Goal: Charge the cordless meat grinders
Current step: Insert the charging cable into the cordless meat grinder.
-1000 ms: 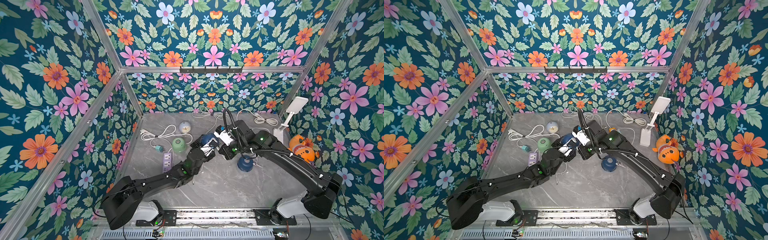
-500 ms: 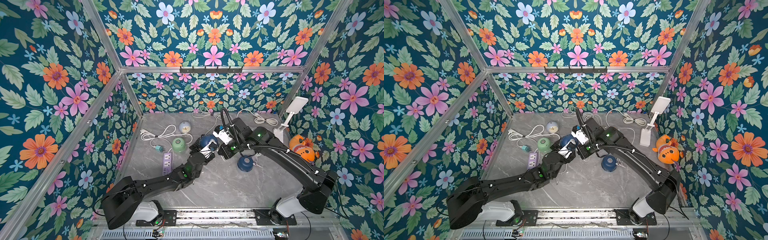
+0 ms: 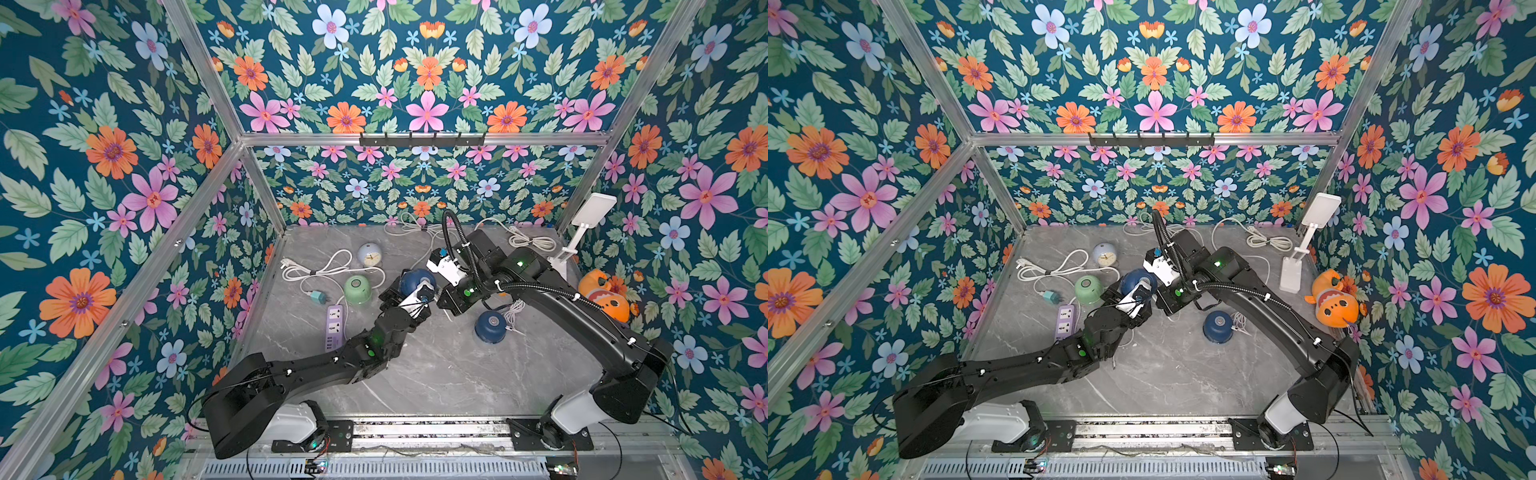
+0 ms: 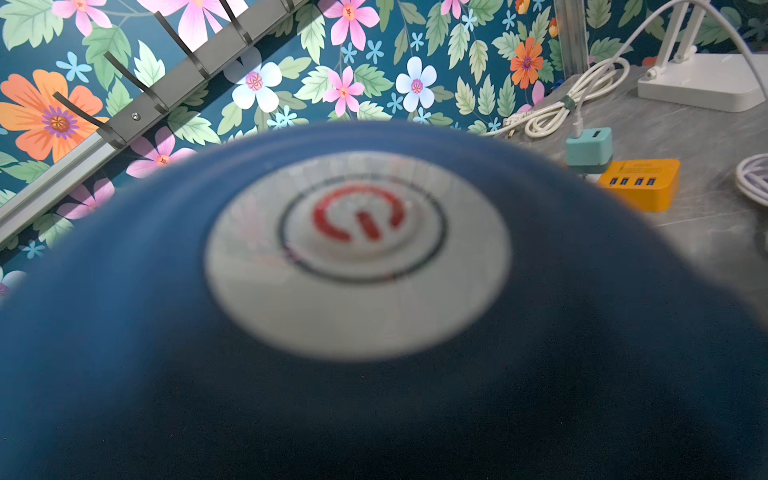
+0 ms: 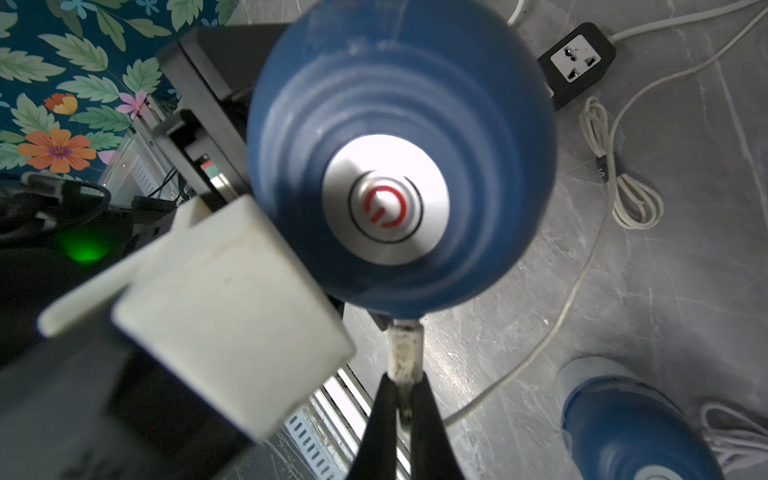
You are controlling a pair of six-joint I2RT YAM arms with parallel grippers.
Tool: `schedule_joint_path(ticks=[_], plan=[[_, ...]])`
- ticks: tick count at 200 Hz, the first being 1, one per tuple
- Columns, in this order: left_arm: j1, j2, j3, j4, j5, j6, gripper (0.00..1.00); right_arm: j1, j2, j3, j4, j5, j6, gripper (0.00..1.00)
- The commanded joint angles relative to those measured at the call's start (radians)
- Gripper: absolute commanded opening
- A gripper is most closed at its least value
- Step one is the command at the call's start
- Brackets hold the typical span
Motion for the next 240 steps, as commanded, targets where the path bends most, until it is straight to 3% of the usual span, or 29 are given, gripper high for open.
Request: schedule_joint_path(ticks=[1, 106, 163, 229, 240], plan=[[-0.012, 0.001, -0.005, -0.069, 0.114, 0.060, 0.25, -0.001, -0.018, 0.007, 0.148, 0.003, -0.107, 0.00], [-0.042, 0.017, -0.005, -0.073, 0.103, 0.057, 0.22, -0.017, 0.028, 0.063, 0.186, -0.016, -0.036, 0.00], [-0.048, 0.025, -0.013, -0.057, 0.097, 0.047, 0.22, -0.040, 0.047, 0.089, 0.164, -0.136, -0.005, 0.00], [-0.047, 0.028, -0.025, -0.012, 0.078, 0.013, 0.21, -0.040, 0.022, 0.037, 0.099, -0.152, -0.033, 0.00], [-0.046, 0.028, -0.029, -0.001, 0.073, 0.002, 0.21, -0.040, 0.009, 0.017, 0.098, -0.141, -0.036, 0.05]])
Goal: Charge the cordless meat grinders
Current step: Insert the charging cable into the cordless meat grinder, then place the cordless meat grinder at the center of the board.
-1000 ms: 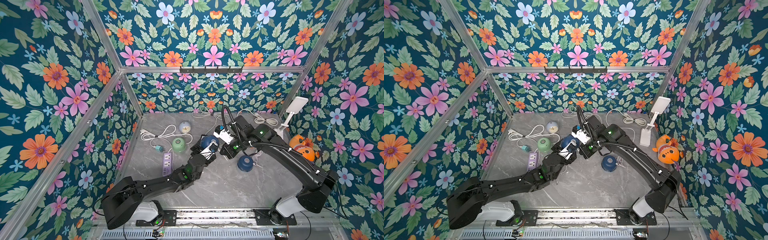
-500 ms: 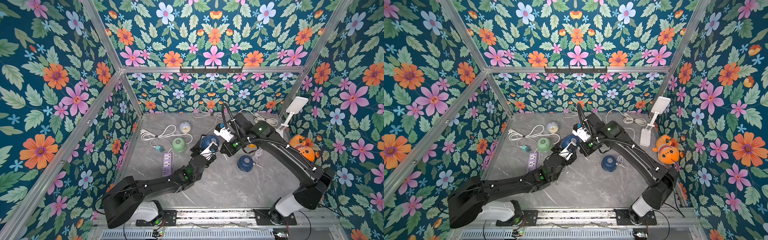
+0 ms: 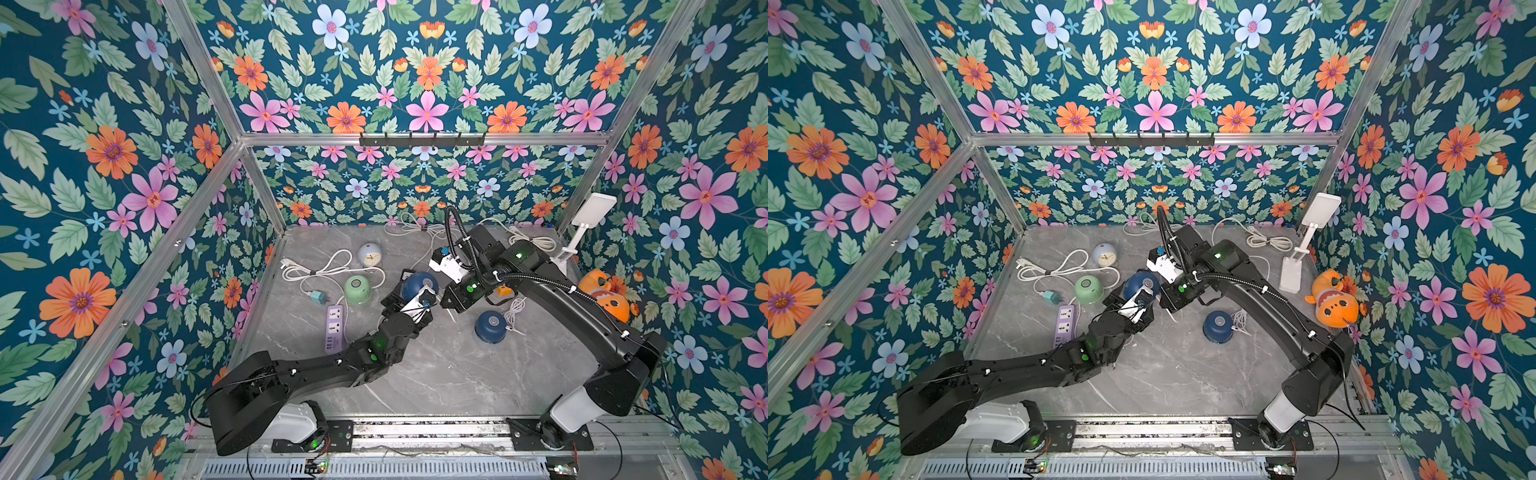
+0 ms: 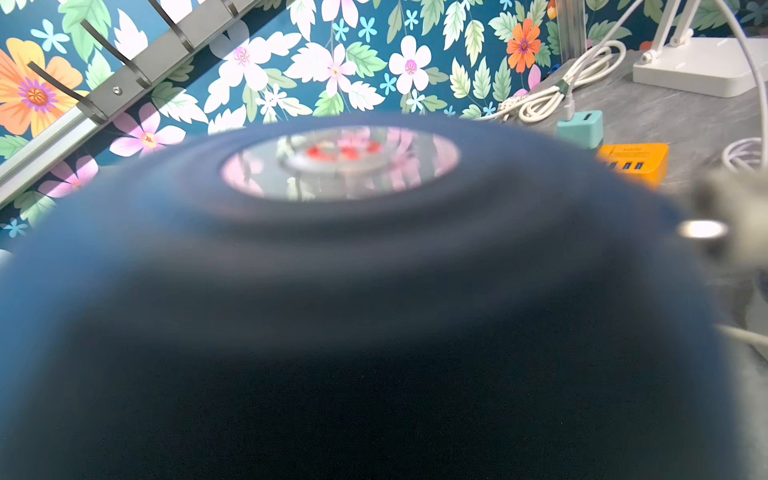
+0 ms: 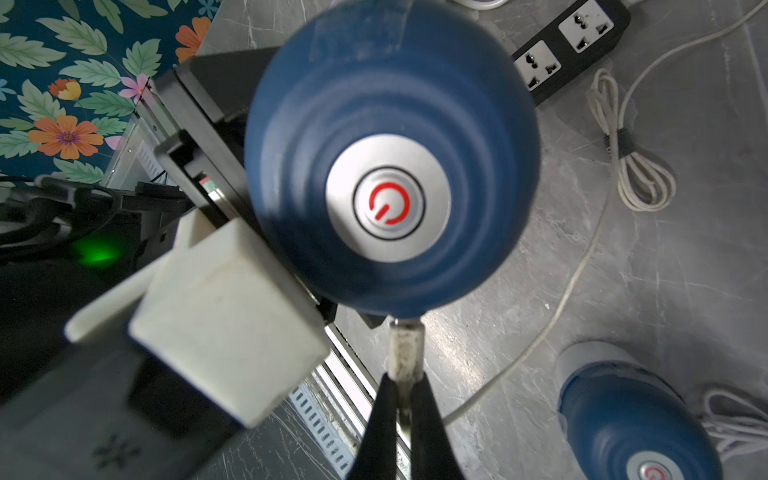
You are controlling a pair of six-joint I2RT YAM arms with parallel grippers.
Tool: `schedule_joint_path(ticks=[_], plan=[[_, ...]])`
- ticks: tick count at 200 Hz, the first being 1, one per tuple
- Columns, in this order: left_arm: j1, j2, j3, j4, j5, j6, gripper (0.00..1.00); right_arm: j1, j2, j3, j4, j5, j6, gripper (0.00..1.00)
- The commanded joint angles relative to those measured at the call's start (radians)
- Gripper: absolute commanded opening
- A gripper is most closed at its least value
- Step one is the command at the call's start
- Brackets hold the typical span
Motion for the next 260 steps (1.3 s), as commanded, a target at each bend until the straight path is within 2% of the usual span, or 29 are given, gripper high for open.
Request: schedule_joint_path(ticks=[1, 65, 87, 112, 143, 195, 260], plan=[[-0.010, 0.008, -0.007, -0.013, 0.107, 0.041, 0.21, 0.005, -0.027, -0.019, 0.170, -0.081, -0.018, 0.05], [-0.009, 0.011, -0.047, 0.052, 0.096, -0.058, 0.21, 0.000, -0.131, -0.117, 0.150, -0.008, -0.032, 0.36], [-0.010, 0.034, -0.069, 0.098, 0.097, -0.112, 0.21, -0.006, -0.173, -0.151, 0.148, 0.002, -0.032, 0.47], [-0.012, 0.073, -0.089, 0.172, 0.106, -0.194, 0.21, -0.025, -0.216, -0.185, 0.155, 0.033, -0.022, 0.56], [-0.018, 0.167, -0.139, 0.344, 0.105, -0.323, 0.21, -0.079, -0.261, -0.230, 0.197, 0.043, 0.013, 0.59], [-0.053, 0.414, -0.154, 0.588, 0.095, -0.473, 0.23, -0.129, -0.290, -0.280, 0.250, 0.060, 0.045, 0.60], [-0.062, 0.678, -0.090, 0.776, 0.103, -0.534, 0.29, -0.147, -0.267, -0.298, 0.254, 0.073, 0.043, 0.59]])
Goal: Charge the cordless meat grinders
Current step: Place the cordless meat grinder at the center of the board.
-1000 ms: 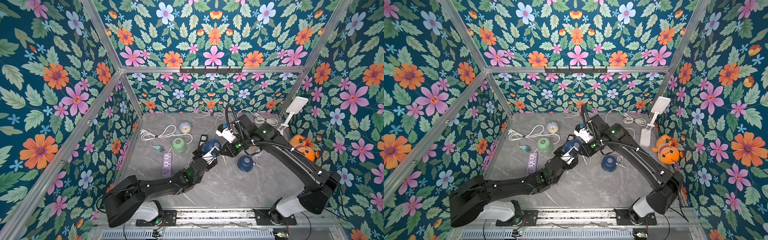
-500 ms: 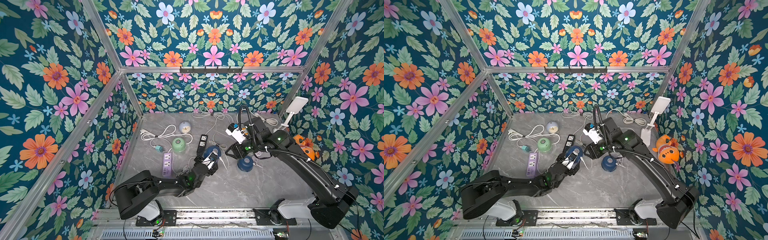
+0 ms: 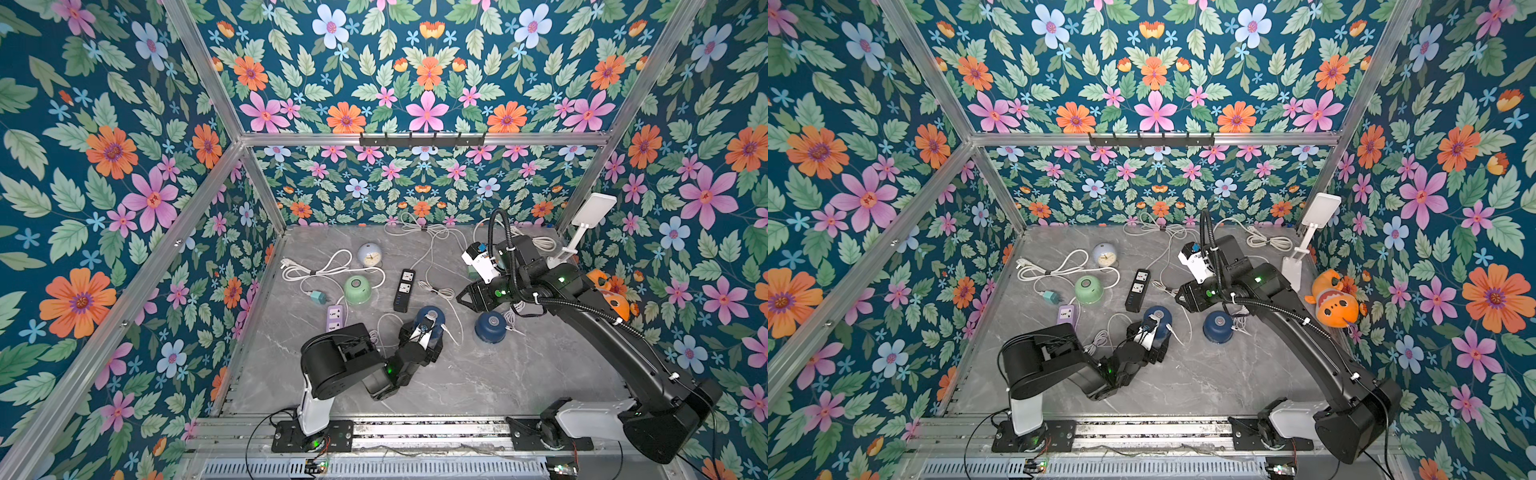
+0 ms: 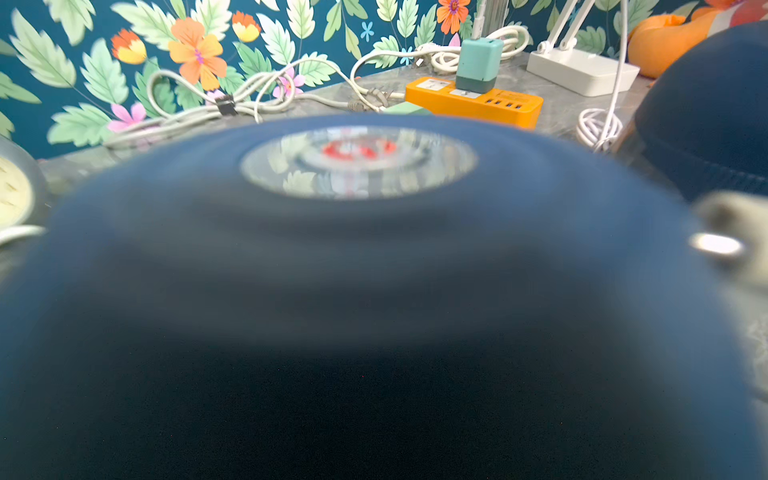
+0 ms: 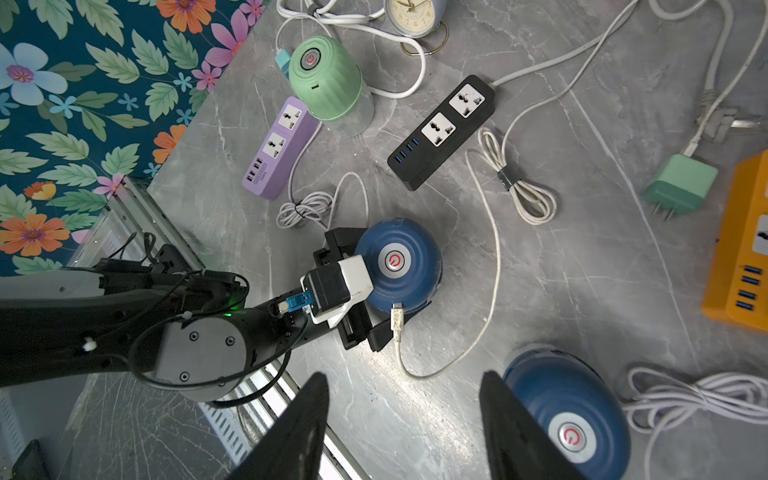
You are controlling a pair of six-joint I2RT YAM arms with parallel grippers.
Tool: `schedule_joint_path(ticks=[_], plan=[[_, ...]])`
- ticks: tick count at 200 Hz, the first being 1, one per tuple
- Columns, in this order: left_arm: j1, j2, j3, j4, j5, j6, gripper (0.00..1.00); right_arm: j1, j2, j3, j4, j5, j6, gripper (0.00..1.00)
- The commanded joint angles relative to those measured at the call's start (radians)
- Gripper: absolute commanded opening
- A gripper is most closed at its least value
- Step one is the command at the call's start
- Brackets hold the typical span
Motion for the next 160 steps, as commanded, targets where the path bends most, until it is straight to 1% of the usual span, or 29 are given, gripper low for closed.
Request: schedule_joint_path(ticks=[1, 14, 41, 71, 82, 86, 91, 117, 119, 121, 160], plan=[[0.000, 0.064, 0.037, 0.147, -0.002, -0.033, 0.29, -0.007, 0.009, 0.002, 0.015, 0.011, 0.004, 0.60], [0.000, 0.108, 0.069, 0.165, 0.009, -0.026, 0.29, -0.013, 0.014, 0.008, 0.012, 0.010, 0.002, 0.60], [0.000, 0.188, 0.151, 0.170, 0.032, -0.008, 0.34, -0.031, 0.024, 0.013, 0.008, 0.004, -0.001, 0.59], [0.000, 0.252, 0.247, 0.128, 0.063, 0.003, 0.46, -0.051, 0.035, 0.015, 0.008, -0.004, 0.000, 0.60], [0.001, 0.264, 0.265, 0.123, 0.066, 0.002, 0.56, -0.054, 0.040, 0.015, 0.008, -0.004, -0.001, 0.60], [0.001, 0.266, 0.269, 0.123, 0.066, 0.001, 0.63, -0.056, 0.042, 0.015, 0.008, -0.004, -0.002, 0.60], [0.002, 0.267, 0.272, 0.121, 0.064, 0.000, 0.69, -0.056, 0.044, 0.016, 0.008, -0.006, -0.004, 0.60], [0.003, 0.251, 0.256, 0.112, 0.044, -0.006, 0.91, -0.058, 0.055, 0.020, 0.013, -0.014, -0.004, 0.60], [0.002, 0.249, 0.252, 0.112, 0.043, -0.007, 0.97, -0.058, 0.056, 0.020, 0.014, -0.015, -0.004, 0.61], [0.003, 0.246, 0.249, 0.112, 0.041, -0.008, 0.99, -0.058, 0.057, 0.020, 0.015, -0.016, -0.003, 0.61], [0.001, 0.183, 0.148, 0.141, 0.009, -0.037, 1.00, -0.059, 0.066, 0.019, 0.044, -0.038, 0.009, 0.68]])
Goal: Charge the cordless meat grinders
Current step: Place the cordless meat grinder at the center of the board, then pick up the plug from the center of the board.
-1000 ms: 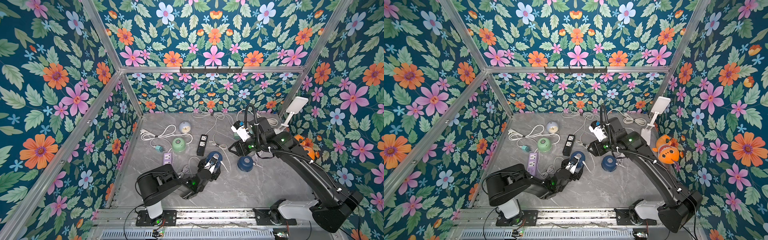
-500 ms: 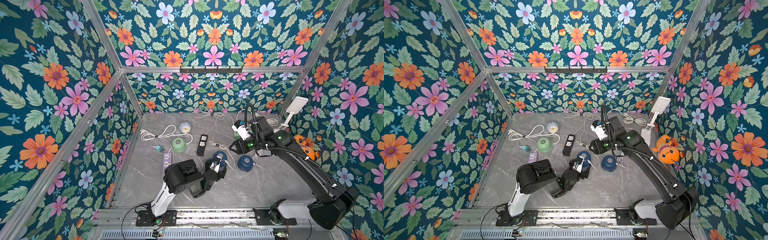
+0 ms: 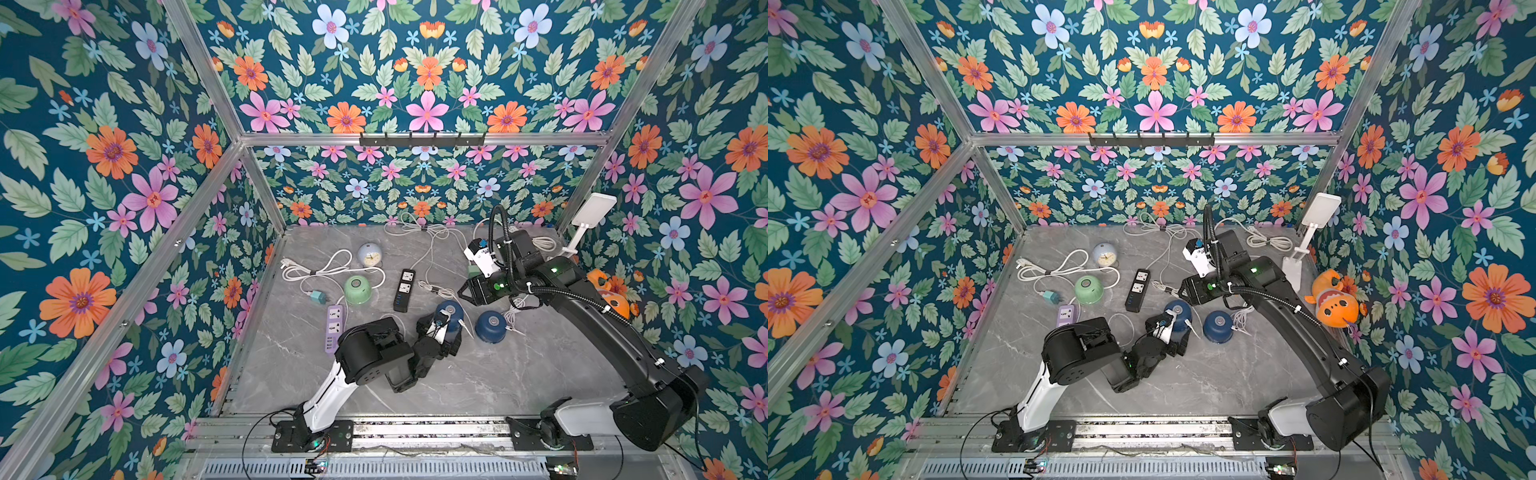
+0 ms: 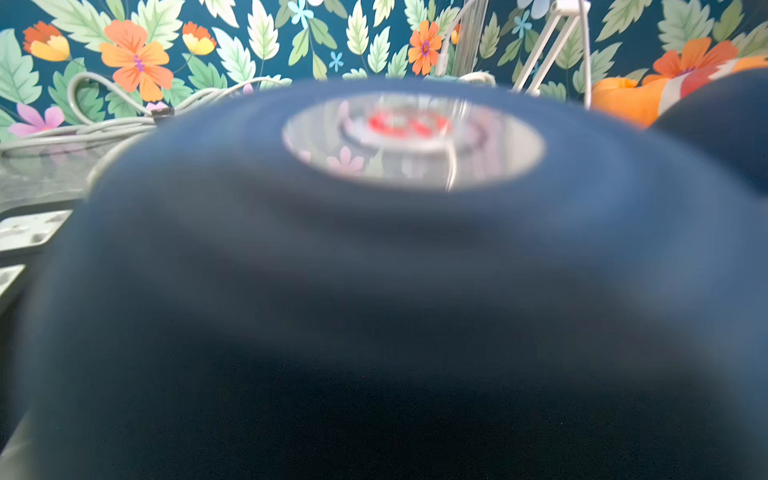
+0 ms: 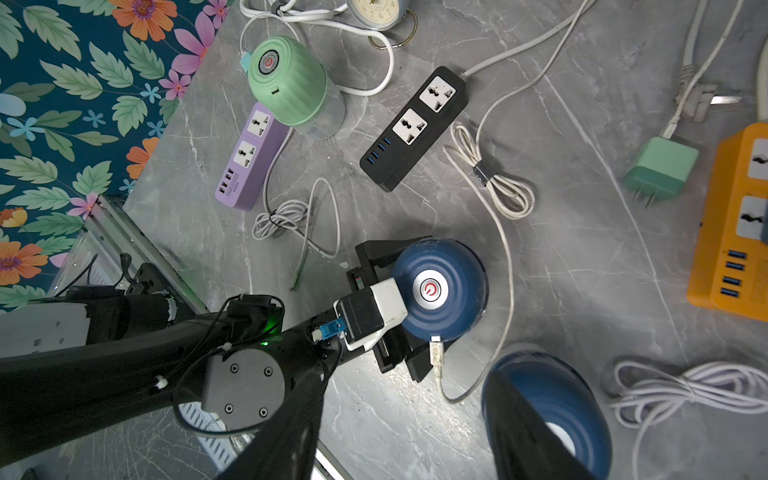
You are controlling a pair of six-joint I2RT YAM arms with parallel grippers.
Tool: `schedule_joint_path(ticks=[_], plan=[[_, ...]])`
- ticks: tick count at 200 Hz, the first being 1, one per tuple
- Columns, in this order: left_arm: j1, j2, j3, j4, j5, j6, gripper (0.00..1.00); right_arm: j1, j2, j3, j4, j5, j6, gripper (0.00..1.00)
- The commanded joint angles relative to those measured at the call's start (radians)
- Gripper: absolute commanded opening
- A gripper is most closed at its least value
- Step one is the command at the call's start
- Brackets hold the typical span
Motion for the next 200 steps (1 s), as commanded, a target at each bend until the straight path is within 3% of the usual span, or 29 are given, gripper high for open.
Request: schedule_joint_path(ticks=[1, 90, 134, 163, 200], plan=[[-0.002, -0.042, -0.056, 0.022, -0.037, -0.022, 1.00, 0.000, 0.004, 0.005, 0.036, -0.029, 0.010, 0.69], [-0.045, -0.162, -0.146, 0.023, -0.089, -0.010, 1.00, 0.001, 0.009, 0.015, 0.070, -0.021, 0.030, 0.76], [-0.056, -0.208, -0.219, 0.016, -0.136, -0.056, 1.00, -0.003, 0.050, 0.056, 0.091, 0.066, 0.056, 0.68], [-0.068, -0.269, -0.290, 0.009, -0.161, -0.101, 1.00, -0.063, 0.119, 0.105, 0.116, 0.050, 0.109, 0.61], [-0.110, -0.367, -0.338, -0.079, -0.228, -0.155, 0.97, -0.171, 0.252, 0.149, 0.168, 0.059, 0.172, 0.66]])
